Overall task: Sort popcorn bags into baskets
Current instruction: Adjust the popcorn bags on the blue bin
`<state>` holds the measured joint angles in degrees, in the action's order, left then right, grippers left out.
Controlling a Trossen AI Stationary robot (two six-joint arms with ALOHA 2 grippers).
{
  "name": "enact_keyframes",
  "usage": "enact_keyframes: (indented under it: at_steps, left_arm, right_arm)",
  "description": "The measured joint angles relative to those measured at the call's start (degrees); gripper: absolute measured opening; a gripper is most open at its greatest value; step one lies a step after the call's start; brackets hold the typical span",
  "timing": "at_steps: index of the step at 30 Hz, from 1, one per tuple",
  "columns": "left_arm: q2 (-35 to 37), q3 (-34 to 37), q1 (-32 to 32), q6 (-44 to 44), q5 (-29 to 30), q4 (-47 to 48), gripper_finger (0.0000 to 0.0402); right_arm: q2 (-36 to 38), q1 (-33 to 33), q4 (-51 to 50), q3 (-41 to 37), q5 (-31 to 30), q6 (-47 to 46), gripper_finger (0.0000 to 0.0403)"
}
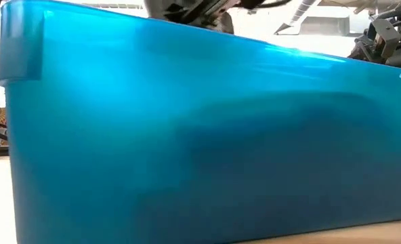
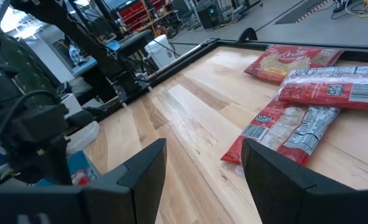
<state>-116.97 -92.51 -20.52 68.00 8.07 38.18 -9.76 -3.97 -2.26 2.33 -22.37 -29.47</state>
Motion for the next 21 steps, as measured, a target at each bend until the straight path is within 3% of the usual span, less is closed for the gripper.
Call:
enact_keyframes:
  at_steps: [8, 12, 17, 21]
  left_arm:
    - [1.0, -0.2, -0.9, 6.4, -1.4, 4.6, 0.0]
    - [1.6, -4.7, -0.9, 6.1, -0.5, 7.5, 0.0]
    - [1.6, -11.5, 0.1, -4.0, 7.9, 4.4, 0.0]
    - [0.7, -12.0, 2.8, -13.4, 11.3, -1.3, 0.0]
  right_arm:
    - [0.0, 0.0, 0.0, 0.0, 0.0, 0.1, 0.0234]
    - [0.0, 0.0, 0.0, 0.0, 0.0, 0.2, 0.0234]
    - [0.0, 0.0, 0.0, 0.0, 0.0, 0.2, 0.0234]
    - [0.0, 0.0, 0.0, 0.0, 0.0, 0.2, 0.0234]
